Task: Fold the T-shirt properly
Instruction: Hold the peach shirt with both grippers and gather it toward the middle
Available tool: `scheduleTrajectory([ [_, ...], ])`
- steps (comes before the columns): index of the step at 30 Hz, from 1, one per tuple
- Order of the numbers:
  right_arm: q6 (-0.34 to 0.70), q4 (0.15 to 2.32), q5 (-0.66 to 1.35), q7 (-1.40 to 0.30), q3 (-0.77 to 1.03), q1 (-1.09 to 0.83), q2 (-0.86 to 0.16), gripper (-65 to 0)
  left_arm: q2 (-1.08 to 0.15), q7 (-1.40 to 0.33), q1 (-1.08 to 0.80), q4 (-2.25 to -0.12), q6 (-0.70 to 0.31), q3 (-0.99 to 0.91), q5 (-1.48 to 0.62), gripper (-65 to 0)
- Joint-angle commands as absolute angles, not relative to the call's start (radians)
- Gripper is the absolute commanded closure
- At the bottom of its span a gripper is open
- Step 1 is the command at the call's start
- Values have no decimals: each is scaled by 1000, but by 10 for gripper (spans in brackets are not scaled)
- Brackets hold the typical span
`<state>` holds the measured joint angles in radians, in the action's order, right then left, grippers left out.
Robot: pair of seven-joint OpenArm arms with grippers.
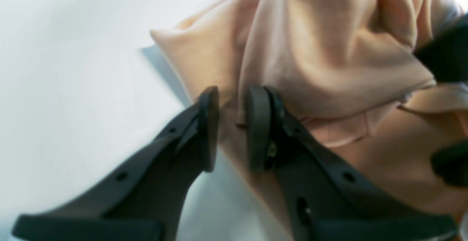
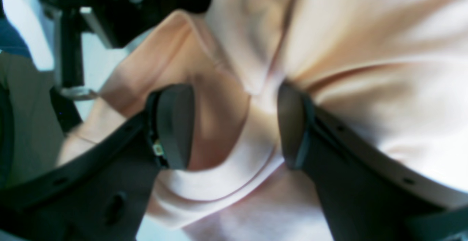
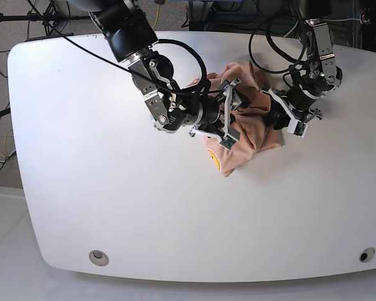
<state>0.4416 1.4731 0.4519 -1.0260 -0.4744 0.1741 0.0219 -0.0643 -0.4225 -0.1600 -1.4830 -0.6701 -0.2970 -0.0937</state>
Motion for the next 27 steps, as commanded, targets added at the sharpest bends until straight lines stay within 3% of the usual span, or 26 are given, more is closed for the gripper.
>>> scheduleTrajectory([
  [1, 443, 1494, 472, -1010, -473, 196, 45, -346, -70, -420, -151, -1495, -665, -295, -93, -123],
  [27, 444, 1362, 472, -952, -476, 252, 134, -349, -70, -420, -154, -1504, -665, -331, -94, -123],
])
